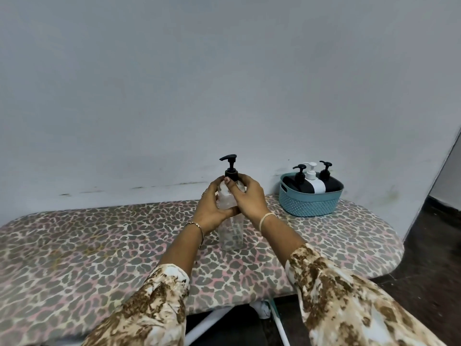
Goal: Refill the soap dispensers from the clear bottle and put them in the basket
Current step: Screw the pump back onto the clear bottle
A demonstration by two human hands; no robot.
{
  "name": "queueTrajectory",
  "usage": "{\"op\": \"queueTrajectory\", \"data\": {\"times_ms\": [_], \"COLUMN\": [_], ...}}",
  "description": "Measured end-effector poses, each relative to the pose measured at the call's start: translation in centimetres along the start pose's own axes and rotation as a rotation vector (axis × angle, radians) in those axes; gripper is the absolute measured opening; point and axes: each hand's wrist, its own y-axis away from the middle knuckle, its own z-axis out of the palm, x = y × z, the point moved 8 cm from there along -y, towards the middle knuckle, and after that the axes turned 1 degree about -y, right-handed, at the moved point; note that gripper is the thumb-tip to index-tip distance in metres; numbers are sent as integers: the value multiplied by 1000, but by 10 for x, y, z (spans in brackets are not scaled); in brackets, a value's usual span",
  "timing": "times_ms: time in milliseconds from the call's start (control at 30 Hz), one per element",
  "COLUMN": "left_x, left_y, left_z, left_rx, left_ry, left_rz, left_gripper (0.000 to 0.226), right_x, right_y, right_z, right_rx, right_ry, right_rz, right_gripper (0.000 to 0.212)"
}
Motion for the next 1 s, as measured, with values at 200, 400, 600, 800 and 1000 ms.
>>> {"op": "queueTrajectory", "data": {"times_ms": [200, 400, 600, 800, 1000], "left_x": [-18, -28, -21, -1, 38], "left_y": [8, 4, -1, -11, -42], "left_z": [5, 5, 4, 8, 19], "left_rx": [15, 52, -52, -85, -122], "left_ry": [54, 106, 66, 81, 44], "left_rz": [-71, -65, -55, -152, -223], "left_gripper": [117, 79, 92, 89, 97], "right_x": [16, 50, 63, 57, 23], "right_y": [17, 17, 18, 16, -17], "right_z": [6, 13, 9, -4, -38], "right_rx": [-198, -200, -145, -60, -44], "right_ry": [-165, -51, 5, 127, 169], "right_rz": [40, 13, 20, 198, 271], "right_gripper": [53, 75, 71, 70, 69]}}
